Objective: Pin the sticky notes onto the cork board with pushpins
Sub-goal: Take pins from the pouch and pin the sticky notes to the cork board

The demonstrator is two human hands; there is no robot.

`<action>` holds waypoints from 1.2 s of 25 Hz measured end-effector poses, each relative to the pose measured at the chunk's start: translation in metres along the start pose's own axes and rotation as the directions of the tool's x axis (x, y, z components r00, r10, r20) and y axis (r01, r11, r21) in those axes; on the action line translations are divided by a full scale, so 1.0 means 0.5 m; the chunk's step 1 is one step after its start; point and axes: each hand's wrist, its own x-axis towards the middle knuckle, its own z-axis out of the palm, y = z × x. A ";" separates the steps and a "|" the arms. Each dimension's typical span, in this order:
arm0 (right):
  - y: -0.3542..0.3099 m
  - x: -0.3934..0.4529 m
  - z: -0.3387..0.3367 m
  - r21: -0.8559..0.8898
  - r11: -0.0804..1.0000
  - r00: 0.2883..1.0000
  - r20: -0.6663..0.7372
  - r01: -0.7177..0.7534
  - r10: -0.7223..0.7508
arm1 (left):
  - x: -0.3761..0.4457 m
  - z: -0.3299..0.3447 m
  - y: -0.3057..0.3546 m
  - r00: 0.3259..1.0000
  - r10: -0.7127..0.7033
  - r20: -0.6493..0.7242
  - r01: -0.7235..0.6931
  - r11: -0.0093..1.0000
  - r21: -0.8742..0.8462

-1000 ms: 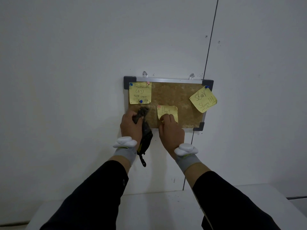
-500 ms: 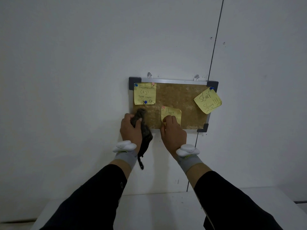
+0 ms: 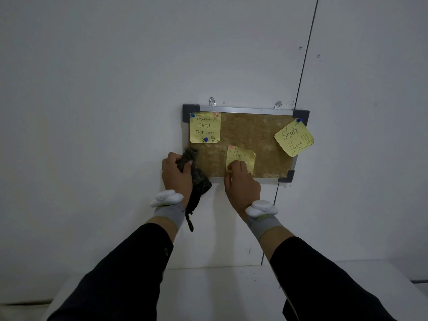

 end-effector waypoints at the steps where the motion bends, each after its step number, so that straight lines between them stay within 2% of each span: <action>1: 0.002 -0.001 0.001 0.000 1.000 1.000 -0.002 0.001 -0.001 | -0.007 0.000 -0.007 1.000 -0.008 0.007 0.008 1.000 0.005; 9: 0.006 -0.016 -0.011 0.007 1.000 1.000 -0.001 -0.005 0.005 | -0.035 -0.005 -0.018 0.997 -0.071 0.004 0.071 0.997 0.019; 15: -0.029 -0.040 -0.041 0.181 0.975 0.992 -0.043 0.128 -0.122 | -0.069 -0.046 -0.013 0.969 -0.241 0.061 0.246 0.963 -0.108; 17: -0.044 -0.048 -0.042 0.237 0.962 0.990 0.013 0.136 -0.144 | -0.074 -0.063 -0.008 0.960 -0.261 0.102 0.274 0.951 -0.144; 20: -0.076 -0.067 -0.054 0.305 0.951 0.970 0.209 0.053 -0.121 | -0.078 -0.101 0.015 0.930 -0.334 0.155 0.363 0.900 -0.242; 22: -0.096 -0.079 -0.064 0.349 0.936 0.935 0.342 -0.039 -0.089 | -0.083 -0.125 0.032 0.863 -0.463 0.201 0.505 0.775 -0.380; 24: -0.111 -0.089 -0.074 0.436 0.887 0.897 0.437 -0.150 -0.063 | -0.091 -0.149 0.042 0.775 -0.538 0.331 0.618 0.540 -0.571; 26: -0.128 -0.097 -0.089 0.579 0.767 0.866 0.496 -0.276 -0.062 | -0.099 -0.180 0.045 0.749 -0.472 0.465 0.650 0.390 -0.652; 27: -0.138 -0.099 -0.098 0.645 0.685 0.855 0.515 -0.339 -0.061 | -0.102 -0.194 0.049 0.741 -0.420 0.523 0.666 0.364 -0.651; 28: -0.149 -0.103 -0.106 0.693 0.609 0.850 0.524 -0.387 -0.055 | -0.107 -0.206 0.052 0.738 -0.380 0.558 0.674 0.386 -0.629; 30: -0.164 -0.104 -0.120 0.748 0.506 0.857 0.514 -0.429 -0.032 | -0.111 -0.217 0.060 0.764 -0.348 0.543 0.642 0.492 -0.588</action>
